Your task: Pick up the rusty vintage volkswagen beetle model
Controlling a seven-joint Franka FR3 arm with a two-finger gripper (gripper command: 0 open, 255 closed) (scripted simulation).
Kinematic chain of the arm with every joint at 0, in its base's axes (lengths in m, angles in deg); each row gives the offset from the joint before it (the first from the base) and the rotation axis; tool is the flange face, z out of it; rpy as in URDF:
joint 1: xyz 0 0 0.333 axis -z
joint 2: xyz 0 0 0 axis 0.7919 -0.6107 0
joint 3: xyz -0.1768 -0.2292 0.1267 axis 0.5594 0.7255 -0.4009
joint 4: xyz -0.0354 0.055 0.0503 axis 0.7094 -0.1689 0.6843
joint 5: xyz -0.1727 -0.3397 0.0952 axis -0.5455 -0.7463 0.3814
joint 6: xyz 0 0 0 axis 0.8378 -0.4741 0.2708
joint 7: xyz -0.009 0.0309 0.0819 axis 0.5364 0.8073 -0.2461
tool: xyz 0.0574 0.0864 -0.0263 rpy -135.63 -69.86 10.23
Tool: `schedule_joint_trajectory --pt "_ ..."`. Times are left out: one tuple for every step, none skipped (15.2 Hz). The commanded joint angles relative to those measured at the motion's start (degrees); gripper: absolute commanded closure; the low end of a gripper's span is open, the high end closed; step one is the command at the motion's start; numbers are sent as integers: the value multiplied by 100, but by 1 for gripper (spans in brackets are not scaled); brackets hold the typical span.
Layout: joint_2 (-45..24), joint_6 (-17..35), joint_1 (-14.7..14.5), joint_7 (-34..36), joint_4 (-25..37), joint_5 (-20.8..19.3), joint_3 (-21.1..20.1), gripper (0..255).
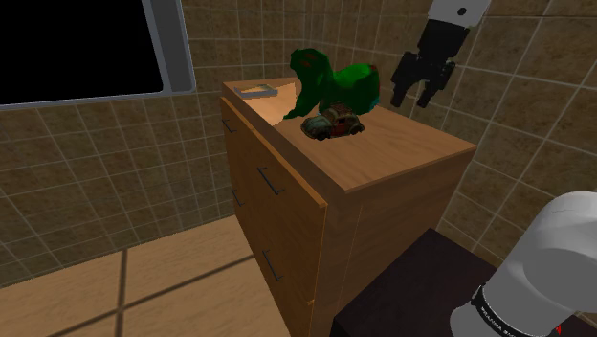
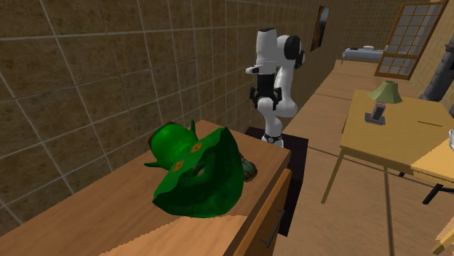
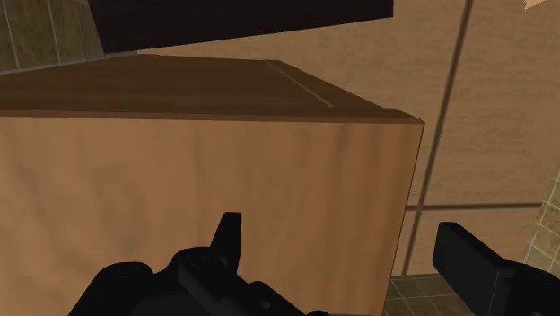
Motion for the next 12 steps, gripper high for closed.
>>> schedule_joint_trajectory --pt "0 0 0 0 0 0 0 0" --pt "-234 93 -4 -46 122 -27 26 0" --pt "-468 180 -7 -91 251 -52 52 0" --pt "-702 260 -11 -135 387 -76 78 0" --pt "-936 332 -16 -178 530 -97 103 0" --pt "-1170 398 -20 -221 680 -116 128 0" --pt "-1403 457 -25 -262 838 -133 153 0" --pt "-1637 509 -29 -304 1003 -148 177 0" --pt "-1871 554 -33 -345 1175 -161 201 0" --pt "-2106 591 -35 -386 1354 -171 224 0" --pt "-2340 622 -37 -426 1541 -179 246 0" --pt "-2575 645 -39 -467 1736 -186 268 0"
